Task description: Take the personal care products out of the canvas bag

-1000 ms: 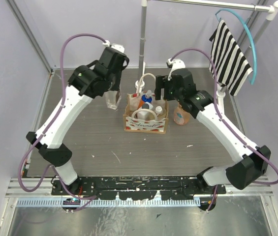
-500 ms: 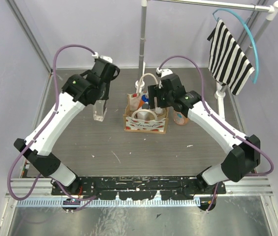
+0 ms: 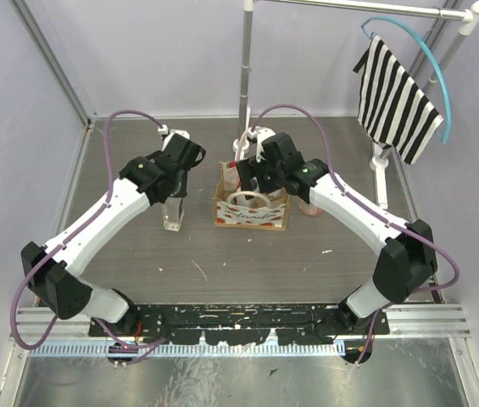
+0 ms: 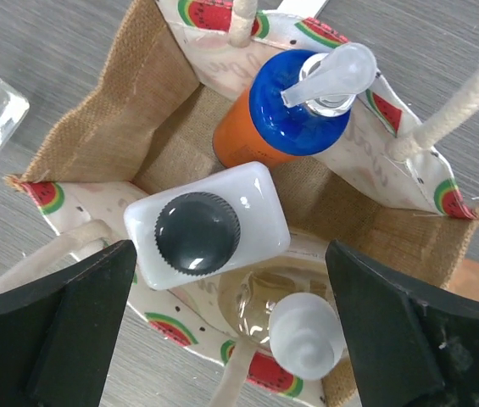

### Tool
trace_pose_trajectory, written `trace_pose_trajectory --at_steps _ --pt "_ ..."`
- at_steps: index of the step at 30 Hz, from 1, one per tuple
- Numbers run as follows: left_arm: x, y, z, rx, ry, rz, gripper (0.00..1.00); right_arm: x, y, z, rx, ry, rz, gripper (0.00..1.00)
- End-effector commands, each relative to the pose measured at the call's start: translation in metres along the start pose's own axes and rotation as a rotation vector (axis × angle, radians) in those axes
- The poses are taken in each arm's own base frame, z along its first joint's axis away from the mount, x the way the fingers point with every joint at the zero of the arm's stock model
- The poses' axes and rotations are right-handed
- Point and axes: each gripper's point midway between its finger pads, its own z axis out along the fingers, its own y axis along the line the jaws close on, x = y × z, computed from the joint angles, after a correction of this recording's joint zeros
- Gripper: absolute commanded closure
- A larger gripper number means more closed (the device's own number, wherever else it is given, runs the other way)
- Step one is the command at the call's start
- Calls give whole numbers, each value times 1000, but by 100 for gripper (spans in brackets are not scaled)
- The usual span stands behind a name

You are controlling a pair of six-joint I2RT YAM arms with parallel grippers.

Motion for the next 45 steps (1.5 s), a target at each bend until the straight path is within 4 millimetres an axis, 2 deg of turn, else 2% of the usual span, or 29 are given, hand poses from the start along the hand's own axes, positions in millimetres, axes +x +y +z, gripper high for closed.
trace_pose_trajectory --at_steps 1,6,11,16,18,19,21,25,27,30,35,38,39,45 --pt "-29 -1 -9 42 -152 -146 86 -13 6 5 -39 -12 -92 0" --pt "-16 -6 -1 69 -146 -187 81 4 16 20 -88 60 -148 0" --pt "-10 -4 -1 68 -140 -200 71 17 29 33 -122 125 -205 0" --pt "-5 0 -1 57 -134 -201 60 20 37 33 -118 162 -244 3" --pt "-3 0 -2 56 -133 -203 51 19 36 34 -104 171 -250 18" --pt "-2 1 -2 54 -131 -204 45 18 35 33 -99 175 -252 32" --pt "-3 3 -5 55 -133 -209 38 12 34 31 -90 161 -253 51" --pt "-11 4 -19 82 -141 -204 36 -15 34 20 -64 76 -237 65" --pt "-14 8 -25 79 -139 -198 34 -34 35 12 -48 25 -225 67" --pt "-30 15 -48 114 -194 -230 32 -68 37 -4 -32 -74 -192 67" --pt "-57 2 -69 230 -265 -249 26 -136 32 -55 16 -295 -102 72" --pt "-73 -16 -69 294 -274 -236 23 -172 14 -90 89 -413 -33 72" --pt "-77 -26 -64 315 -265 -223 22 -181 -1 -98 146 -439 -6 72" --pt "-98 -82 -47 480 -251 -165 21 -205 -58 -124 257 -507 114 72"
